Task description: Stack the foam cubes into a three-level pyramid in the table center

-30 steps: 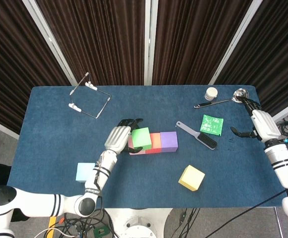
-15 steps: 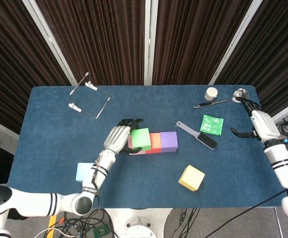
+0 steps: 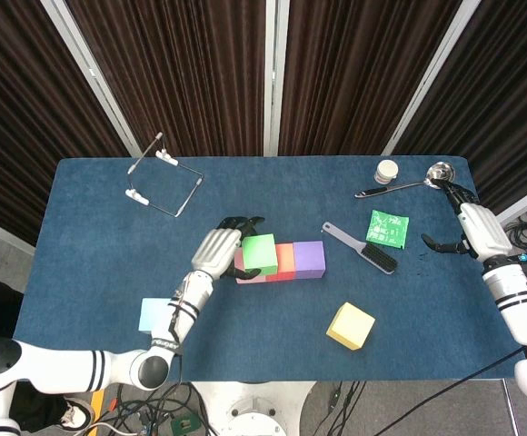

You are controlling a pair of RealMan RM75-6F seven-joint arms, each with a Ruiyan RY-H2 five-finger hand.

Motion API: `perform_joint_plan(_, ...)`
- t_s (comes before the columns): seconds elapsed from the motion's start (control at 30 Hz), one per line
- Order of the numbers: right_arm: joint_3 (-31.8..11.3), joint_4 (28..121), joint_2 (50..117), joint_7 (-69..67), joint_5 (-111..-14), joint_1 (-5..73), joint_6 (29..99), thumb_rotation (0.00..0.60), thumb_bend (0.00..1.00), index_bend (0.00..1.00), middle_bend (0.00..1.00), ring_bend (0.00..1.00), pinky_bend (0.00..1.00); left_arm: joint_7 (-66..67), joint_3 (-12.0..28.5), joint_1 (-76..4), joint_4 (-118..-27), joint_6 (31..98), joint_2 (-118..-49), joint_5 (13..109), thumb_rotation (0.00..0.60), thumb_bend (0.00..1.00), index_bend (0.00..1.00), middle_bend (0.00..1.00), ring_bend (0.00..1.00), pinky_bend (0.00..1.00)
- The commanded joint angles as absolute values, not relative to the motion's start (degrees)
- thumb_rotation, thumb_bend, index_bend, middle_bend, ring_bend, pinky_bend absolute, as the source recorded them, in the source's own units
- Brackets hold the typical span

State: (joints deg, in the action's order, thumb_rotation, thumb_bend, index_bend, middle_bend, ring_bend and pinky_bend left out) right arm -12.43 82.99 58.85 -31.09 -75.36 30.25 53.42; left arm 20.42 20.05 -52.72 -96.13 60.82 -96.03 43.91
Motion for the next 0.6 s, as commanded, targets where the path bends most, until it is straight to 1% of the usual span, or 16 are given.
perform_joint_plan(0.03, -12.32, 82.65, 59.07, -31.21, -75.37, 30.33, 53.16, 0.6, 0.19, 0.0, 0.06, 0.0, 0.0, 20.34, 20.1, -52.88, -95.98, 60.55, -95.84, 43.9, 0.6, 0.23, 0.14, 0.44, 0.1, 0.1)
perform_joint_plan(0.6, -12.31, 82.28, 59.45, -31.1, -75.43, 30.8, 52.54, 0.6, 0.19, 0.0, 0.06, 0.0, 0.0, 19.37, 20.1, -53.6, -95.03, 59.33, -95.71, 42.82, 0.6, 0.23, 0.14, 0.44, 0.1, 0.1)
